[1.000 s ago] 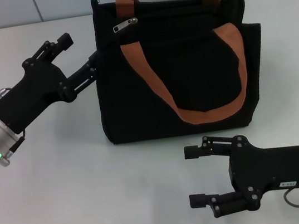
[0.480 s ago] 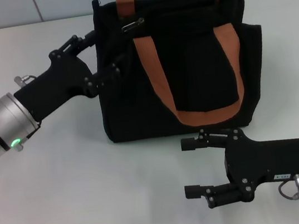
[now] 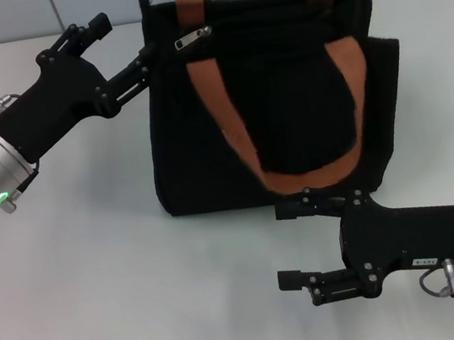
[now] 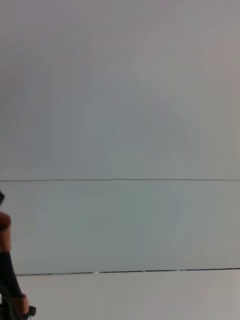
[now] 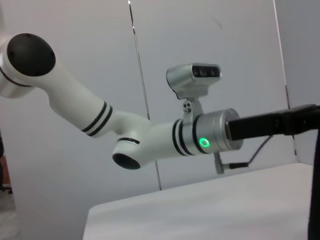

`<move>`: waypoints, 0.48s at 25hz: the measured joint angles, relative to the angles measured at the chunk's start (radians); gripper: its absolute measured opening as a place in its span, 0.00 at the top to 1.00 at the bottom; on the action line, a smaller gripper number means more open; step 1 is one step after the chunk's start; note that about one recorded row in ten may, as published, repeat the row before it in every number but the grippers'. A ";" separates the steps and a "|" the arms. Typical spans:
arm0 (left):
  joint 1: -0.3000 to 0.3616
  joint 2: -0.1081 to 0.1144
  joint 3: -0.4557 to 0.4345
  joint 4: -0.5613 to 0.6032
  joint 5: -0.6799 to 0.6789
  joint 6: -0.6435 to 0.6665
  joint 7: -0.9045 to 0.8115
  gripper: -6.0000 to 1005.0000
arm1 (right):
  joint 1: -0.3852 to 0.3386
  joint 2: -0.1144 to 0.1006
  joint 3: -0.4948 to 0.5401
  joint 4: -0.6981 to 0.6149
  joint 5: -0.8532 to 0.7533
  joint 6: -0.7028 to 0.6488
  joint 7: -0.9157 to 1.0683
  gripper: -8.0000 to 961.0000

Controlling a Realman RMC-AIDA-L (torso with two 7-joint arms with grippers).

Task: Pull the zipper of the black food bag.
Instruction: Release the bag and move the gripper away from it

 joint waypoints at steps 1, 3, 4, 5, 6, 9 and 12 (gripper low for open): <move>0.007 0.001 0.002 0.012 0.001 0.000 -0.005 0.19 | 0.000 0.000 0.000 0.001 0.000 0.005 0.000 0.13; 0.027 0.003 -0.009 0.032 -0.014 0.001 -0.018 0.19 | 0.000 0.000 0.001 0.002 0.001 0.015 0.000 0.13; 0.031 0.003 -0.014 0.036 -0.024 0.001 -0.022 0.19 | 0.001 0.000 0.002 0.003 0.001 0.020 0.000 0.13; 0.038 0.003 -0.021 0.040 -0.033 -0.001 -0.025 0.19 | 0.001 0.000 0.003 0.003 0.003 0.024 0.000 0.13; 0.044 0.004 -0.023 0.047 -0.040 -0.009 -0.030 0.19 | 0.001 0.000 0.005 0.004 0.006 0.030 0.000 0.13; 0.054 0.007 0.021 0.098 0.005 -0.048 -0.067 0.19 | 0.004 0.000 0.007 0.006 0.013 0.038 0.000 0.13; 0.056 0.007 0.067 0.138 0.053 -0.056 -0.096 0.19 | 0.011 0.000 0.008 0.007 0.014 0.040 0.000 0.14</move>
